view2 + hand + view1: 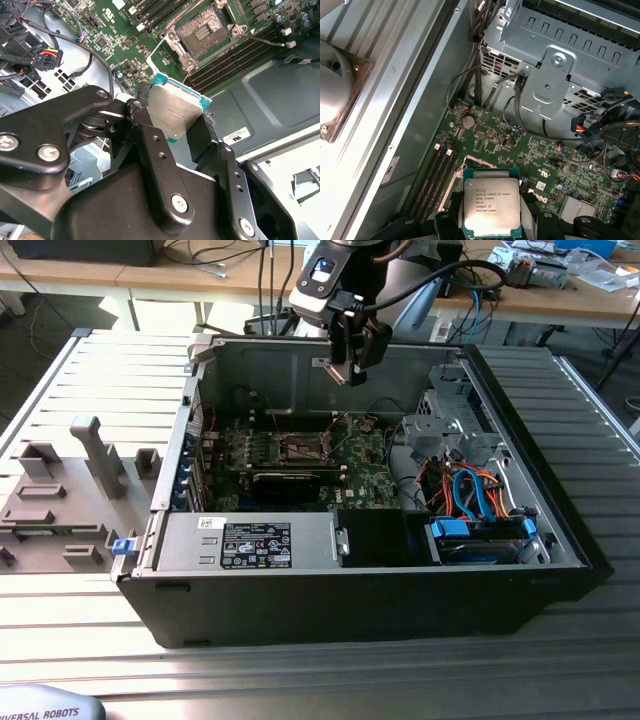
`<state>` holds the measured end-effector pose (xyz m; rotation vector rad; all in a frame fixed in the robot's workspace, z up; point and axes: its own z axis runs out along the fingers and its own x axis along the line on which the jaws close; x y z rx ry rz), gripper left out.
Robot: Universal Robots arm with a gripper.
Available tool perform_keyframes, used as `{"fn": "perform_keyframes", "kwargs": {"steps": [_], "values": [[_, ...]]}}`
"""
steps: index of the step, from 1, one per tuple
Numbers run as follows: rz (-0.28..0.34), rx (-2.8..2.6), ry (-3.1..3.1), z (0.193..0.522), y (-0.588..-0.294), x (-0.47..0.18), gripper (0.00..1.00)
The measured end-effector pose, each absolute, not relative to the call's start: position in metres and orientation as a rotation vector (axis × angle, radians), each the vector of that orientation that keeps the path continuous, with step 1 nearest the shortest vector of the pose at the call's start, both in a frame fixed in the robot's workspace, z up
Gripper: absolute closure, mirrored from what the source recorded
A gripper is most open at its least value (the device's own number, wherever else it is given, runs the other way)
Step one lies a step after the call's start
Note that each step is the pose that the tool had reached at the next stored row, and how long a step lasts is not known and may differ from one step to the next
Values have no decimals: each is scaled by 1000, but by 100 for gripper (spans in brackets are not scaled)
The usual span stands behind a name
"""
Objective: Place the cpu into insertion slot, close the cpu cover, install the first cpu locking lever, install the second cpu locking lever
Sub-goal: 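Place the cpu into insertion slot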
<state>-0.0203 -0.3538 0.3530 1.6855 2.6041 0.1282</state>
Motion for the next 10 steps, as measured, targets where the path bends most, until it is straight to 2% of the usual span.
{"fn": "perform_keyframes", "kwargs": {"steps": [10], "values": [[128,1691,2600,353,-354,-20,46]]}}
